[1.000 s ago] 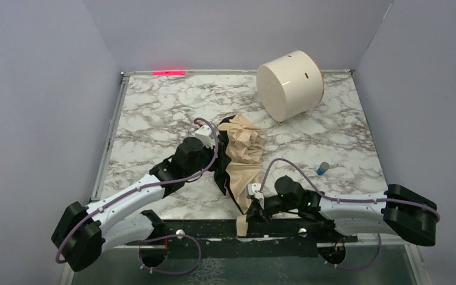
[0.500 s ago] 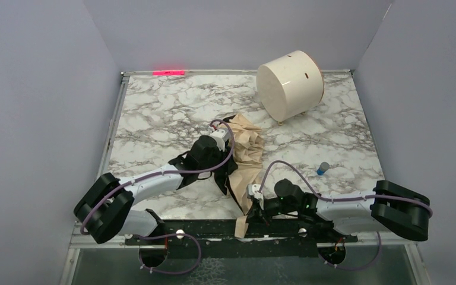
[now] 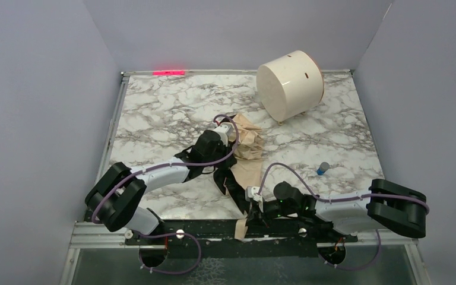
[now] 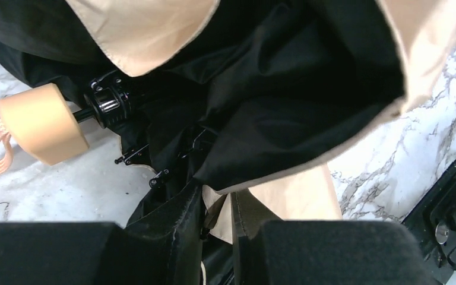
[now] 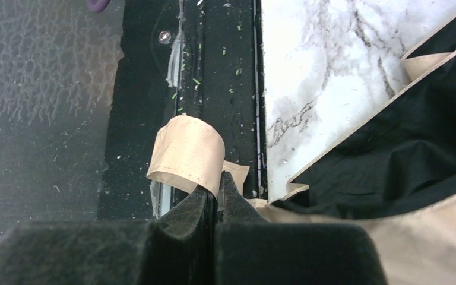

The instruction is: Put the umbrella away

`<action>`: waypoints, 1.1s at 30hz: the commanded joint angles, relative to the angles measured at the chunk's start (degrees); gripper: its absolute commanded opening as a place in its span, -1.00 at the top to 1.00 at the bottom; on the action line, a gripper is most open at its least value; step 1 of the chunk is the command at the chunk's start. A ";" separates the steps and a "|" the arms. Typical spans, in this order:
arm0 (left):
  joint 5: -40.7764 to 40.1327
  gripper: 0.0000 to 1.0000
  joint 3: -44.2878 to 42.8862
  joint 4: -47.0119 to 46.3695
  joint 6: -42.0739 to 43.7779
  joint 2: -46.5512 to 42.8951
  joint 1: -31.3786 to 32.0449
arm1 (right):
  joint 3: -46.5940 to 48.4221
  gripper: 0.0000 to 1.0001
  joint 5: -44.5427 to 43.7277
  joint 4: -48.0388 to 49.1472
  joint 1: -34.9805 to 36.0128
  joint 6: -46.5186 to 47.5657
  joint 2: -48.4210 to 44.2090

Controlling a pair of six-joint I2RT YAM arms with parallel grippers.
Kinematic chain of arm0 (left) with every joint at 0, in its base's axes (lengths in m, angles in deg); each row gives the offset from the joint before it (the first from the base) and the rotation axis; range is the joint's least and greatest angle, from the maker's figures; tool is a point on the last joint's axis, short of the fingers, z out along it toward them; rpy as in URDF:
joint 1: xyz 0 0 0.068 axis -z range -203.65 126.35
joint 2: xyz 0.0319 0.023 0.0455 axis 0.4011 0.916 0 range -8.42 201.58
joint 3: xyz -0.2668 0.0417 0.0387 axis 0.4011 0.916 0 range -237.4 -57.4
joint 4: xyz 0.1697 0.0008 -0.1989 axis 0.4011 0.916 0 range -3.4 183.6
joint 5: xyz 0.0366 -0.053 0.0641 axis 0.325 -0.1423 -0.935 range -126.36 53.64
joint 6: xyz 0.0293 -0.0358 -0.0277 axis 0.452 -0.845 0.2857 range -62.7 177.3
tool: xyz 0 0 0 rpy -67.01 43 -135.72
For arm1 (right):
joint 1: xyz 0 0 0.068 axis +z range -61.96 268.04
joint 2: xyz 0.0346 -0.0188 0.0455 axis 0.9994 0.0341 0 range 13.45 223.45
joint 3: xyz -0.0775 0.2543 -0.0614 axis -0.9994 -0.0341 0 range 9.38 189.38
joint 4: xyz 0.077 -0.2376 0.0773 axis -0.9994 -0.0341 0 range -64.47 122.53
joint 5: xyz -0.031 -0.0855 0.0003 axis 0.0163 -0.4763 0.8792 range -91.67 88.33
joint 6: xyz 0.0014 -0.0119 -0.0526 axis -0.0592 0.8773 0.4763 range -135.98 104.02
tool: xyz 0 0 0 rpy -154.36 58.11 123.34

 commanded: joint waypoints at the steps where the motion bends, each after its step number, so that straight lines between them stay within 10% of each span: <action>1: -3.47 0.62 -1.81 -1.29 1.30 1.13 -2.05 | -0.03 0.99 1.24 -0.43 2.17 -1.72 0.89; 19: -2.32 0.66 -2.01 -2.45 2.65 3.36 -4.95 | 5.30 0.96 2.83 -7.10 6.54 2.24 2.56; 33: 3.30 0.66 0.56 -3.87 4.68 -1.14 -4.95 | 10.06 0.27 -12.26 -24.20 6.54 8.59 -17.35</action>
